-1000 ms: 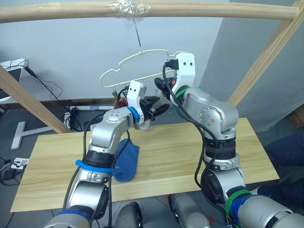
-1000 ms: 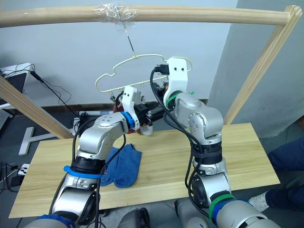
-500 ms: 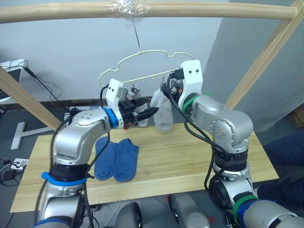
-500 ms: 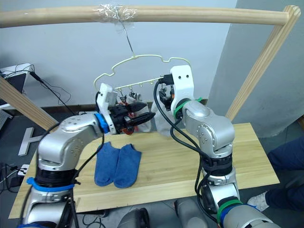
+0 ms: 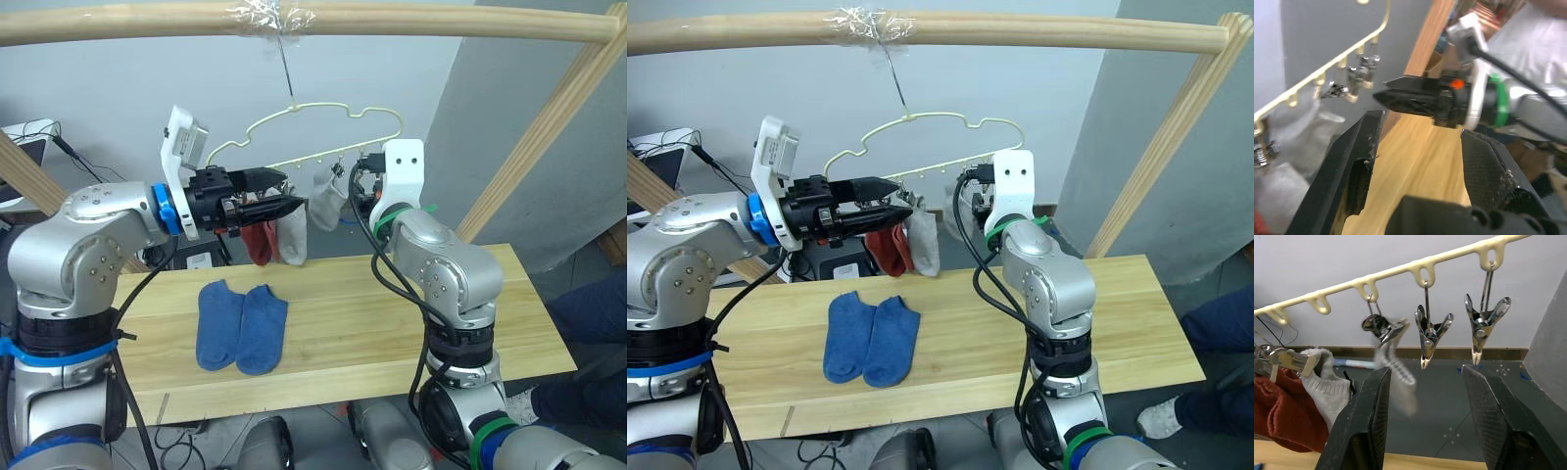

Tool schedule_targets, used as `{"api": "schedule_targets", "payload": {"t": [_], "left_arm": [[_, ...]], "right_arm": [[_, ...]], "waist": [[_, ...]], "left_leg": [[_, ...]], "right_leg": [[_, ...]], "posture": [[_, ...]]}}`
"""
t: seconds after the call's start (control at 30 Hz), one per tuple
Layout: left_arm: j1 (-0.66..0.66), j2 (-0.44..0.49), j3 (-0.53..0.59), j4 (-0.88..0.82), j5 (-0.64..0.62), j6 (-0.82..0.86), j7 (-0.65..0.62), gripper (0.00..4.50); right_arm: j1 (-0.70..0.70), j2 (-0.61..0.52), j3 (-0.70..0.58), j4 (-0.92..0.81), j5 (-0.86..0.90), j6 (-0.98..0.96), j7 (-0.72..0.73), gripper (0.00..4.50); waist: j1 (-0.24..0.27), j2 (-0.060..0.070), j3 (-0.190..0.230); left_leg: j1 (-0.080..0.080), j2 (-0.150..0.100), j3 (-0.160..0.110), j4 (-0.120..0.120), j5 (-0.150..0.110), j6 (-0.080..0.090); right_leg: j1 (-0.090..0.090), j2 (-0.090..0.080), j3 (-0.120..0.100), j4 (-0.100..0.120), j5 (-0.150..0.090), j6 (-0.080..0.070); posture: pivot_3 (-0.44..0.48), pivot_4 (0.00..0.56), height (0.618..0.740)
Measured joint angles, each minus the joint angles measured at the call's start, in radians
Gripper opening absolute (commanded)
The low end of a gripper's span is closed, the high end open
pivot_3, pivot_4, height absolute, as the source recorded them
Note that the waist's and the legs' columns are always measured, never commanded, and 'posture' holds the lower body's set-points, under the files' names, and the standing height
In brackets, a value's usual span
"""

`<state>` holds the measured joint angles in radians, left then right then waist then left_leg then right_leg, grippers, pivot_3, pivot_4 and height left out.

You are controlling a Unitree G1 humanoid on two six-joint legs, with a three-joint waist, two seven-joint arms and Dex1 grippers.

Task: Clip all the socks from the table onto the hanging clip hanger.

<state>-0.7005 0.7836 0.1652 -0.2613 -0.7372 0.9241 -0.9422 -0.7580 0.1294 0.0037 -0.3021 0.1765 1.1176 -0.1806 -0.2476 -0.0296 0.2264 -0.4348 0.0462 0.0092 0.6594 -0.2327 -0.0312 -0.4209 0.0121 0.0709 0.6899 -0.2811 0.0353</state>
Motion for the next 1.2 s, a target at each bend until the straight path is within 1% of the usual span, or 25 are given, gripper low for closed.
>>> {"api": "schedule_targets", "payload": {"t": [0.07, 0.17, 0.4, 0.57, 0.83, 1.2], "left_arm": [[-0.002, 0.028, -0.002, 0.0, -0.002, 0.0, -0.017, 2.88], [0.001, 0.043, -0.005, 0.0, -0.002, -0.004, -0.033, 2.88], [0.042, 0.114, 0.0, 0.002, 0.0, -0.014, -0.053, 2.88], [0.085, 0.124, 0.016, -0.007, -0.003, -0.014, -0.047, 2.88], [0.13, 0.13, 0.043, -0.039, -0.008, -0.01, 0.007, 2.88], [0.147, 0.13, 0.067, -0.055, -0.02, 0.004, 0.059, 2.88]], "right_arm": [[-0.001, 0.0, -0.004, 0.023, 0.0, -0.017, -0.003, 2.38], [-0.002, 0.001, -0.008, 0.037, 0.001, -0.023, -0.005, 2.38], [-0.017, 0.002, -0.012, 0.079, 0.007, -0.045, -0.002, 2.38], [-0.036, 0.002, -0.012, 0.121, 0.014, -0.07, 0.001, 2.38], [-0.084, 0.002, -0.022, 0.219, 0.023, -0.149, 0.006, 2.38], [-0.103, 0.001, -0.023, 0.287, 0.025, -0.216, 0.006, 2.38]], "waist": [[0.0, 0.0, 0.0], [0.0, 0.0, 0.0], [0.002, 0.001, 0.001], [0.008, 0.001, 0.001], [0.03, 0.001, 0.001], [0.05, 0.001, 0.001]], "left_leg": [[0.0, 0.0, 0.0, -0.001, 0.0, 0.0], [0.0, 0.0, 0.0, -0.001, 0.0, 0.0], [0.0, 0.0, 0.0, -0.001, 0.0, 0.0], [0.0, 0.0, 0.0, -0.001, 0.0, 0.0], [0.0, 0.0, 0.0, -0.001, 0.0, 0.0], [0.0, 0.0, 0.0, -0.001, 0.0, 0.0]], "right_leg": [[0.0, 0.0, 0.0, 0.0, 0.0, 0.0], [0.0, 0.0, 0.0, 0.0, 0.0, 0.0], [0.0, 0.0, 0.001, 0.0, 0.0, 0.0], [0.0, 0.0, 0.001, 0.0, 0.0, 0.0], [0.0, 0.0, 0.001, -0.001, 0.0, 0.0], [0.0, 0.0, 0.0, -0.001, 0.0, 0.0]], "posture": [[-0.261, 0.205, 0.74], [-0.258, 0.212, 0.74], [-0.234, 0.222, 0.74], [-0.22, 0.22, 0.74], [-0.208, 0.216, 0.74], [-0.201, 0.216, 0.74]]}}
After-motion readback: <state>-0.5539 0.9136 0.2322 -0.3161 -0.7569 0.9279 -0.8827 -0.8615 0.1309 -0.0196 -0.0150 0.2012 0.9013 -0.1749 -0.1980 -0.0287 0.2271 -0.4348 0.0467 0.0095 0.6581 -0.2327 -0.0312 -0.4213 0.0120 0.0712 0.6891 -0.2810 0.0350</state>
